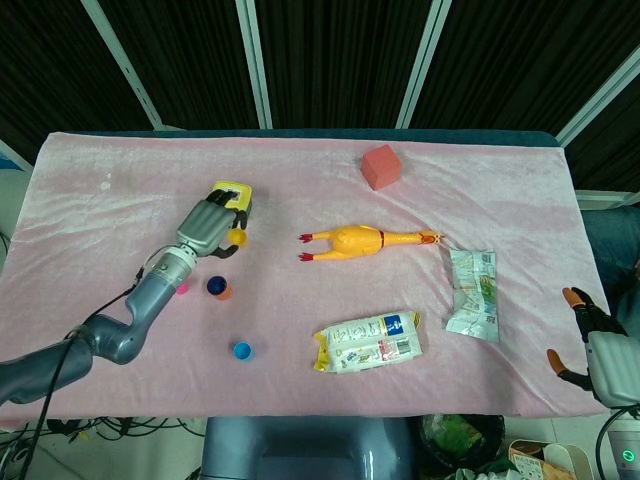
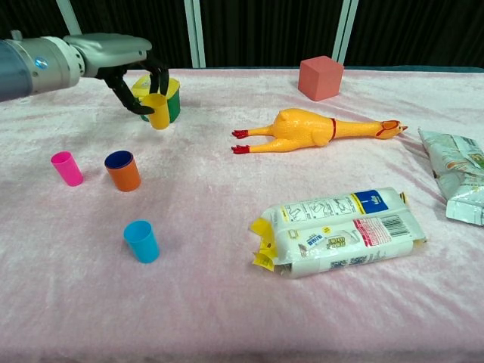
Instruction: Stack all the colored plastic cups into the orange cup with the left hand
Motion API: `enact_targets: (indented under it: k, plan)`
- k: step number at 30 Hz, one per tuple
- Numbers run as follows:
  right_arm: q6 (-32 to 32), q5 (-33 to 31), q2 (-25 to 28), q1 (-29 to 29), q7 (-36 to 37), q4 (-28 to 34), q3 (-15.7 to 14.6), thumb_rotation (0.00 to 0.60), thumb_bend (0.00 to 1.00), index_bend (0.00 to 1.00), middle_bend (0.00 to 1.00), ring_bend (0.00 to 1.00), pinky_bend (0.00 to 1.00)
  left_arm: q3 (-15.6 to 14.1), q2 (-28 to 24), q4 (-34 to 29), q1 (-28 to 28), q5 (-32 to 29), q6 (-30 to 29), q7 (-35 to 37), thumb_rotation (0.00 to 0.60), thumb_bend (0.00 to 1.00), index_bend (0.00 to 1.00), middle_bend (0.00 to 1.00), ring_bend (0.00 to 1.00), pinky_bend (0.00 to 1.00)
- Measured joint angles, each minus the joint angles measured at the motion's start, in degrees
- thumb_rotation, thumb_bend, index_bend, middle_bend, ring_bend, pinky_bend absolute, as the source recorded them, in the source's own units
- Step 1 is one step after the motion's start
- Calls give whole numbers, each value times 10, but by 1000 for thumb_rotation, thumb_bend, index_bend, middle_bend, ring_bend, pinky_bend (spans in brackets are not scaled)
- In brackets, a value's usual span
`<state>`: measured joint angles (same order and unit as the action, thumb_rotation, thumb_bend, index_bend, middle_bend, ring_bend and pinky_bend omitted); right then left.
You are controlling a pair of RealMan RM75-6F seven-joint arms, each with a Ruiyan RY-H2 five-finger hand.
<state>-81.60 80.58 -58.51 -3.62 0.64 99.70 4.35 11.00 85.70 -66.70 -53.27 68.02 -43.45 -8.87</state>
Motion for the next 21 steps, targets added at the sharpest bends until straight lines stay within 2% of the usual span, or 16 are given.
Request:
enact_targets:
  k: [5, 9, 15, 21]
  plan:
    - [-2, 0, -1, 1, -5, 0, 0, 600, 262, 35, 55, 161, 214, -10, -100, -138, 49, 4, -57, -17, 600, 341, 484, 513, 100, 127]
    - [-4, -1, -1, 1, -6, -1, 1, 600, 263, 35, 56, 161, 214, -25, -169, -214, 96, 21, -97, -5, 600, 340, 485, 513, 100, 127]
    - [-5, -2, -1, 1, -8, 0, 2, 600, 262, 35, 55, 161, 214, -48, -202, -244, 126, 67, -115, 39, 600, 340, 484, 511, 100, 127]
    - [-6, 0, -3, 1, -12, 0, 1, 600, 262, 35, 55, 161, 214, -59, -193, -238, 130, 92, -116, 50, 600, 340, 483, 513, 100, 127]
